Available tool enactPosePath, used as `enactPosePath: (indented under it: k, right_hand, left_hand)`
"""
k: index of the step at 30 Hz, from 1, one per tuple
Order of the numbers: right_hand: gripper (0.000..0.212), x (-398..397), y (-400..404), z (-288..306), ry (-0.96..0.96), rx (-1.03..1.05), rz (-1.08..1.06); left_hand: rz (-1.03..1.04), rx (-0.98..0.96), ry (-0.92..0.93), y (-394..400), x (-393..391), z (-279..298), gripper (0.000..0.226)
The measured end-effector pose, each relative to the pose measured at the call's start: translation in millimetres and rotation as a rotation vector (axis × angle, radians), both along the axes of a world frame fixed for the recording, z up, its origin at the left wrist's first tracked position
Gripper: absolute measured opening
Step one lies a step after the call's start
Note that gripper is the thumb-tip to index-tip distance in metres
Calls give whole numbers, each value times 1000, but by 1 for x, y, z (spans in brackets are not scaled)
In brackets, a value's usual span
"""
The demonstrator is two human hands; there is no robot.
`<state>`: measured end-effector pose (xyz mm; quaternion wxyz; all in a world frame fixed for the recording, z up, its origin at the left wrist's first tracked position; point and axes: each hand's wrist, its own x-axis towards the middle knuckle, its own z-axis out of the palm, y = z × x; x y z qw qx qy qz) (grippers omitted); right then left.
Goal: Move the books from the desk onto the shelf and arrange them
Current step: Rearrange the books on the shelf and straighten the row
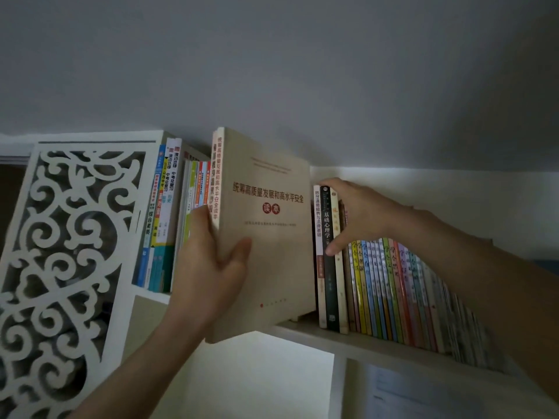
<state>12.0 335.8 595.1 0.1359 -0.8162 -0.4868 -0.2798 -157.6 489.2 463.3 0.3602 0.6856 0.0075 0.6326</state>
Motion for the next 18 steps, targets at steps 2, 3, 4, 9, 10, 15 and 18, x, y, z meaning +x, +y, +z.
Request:
enactPosePath:
  k: [2, 3, 4, 9, 10, 15, 18]
  right_hand:
    - [125, 0, 1, 0, 2, -5, 5]
    - [124, 0, 1, 0, -3, -10, 9]
    - [123, -1, 1, 0, -9, -16, 10]
    - [120, -2, 8, 3, 0, -58, 17]
    - [120, -2, 10, 4, 0, -66, 17]
    - [112, 0, 12, 7, -23, -65, 6]
    - [114, 1, 7, 3, 1, -36, 26]
  left_hand:
    - [34, 12, -16, 3, -10, -3, 44]
    - [57, 18, -25, 5, -15, -5, 44]
    - [79, 27, -31, 8, -19, -6, 44]
    - [85, 39, 9, 26, -21, -4, 42]
    - [71, 24, 23, 29, -20, -4, 42]
    - [56, -1, 27, 38, -17, -4, 42]
    - [54, -11, 32, 39, -17, -1, 41]
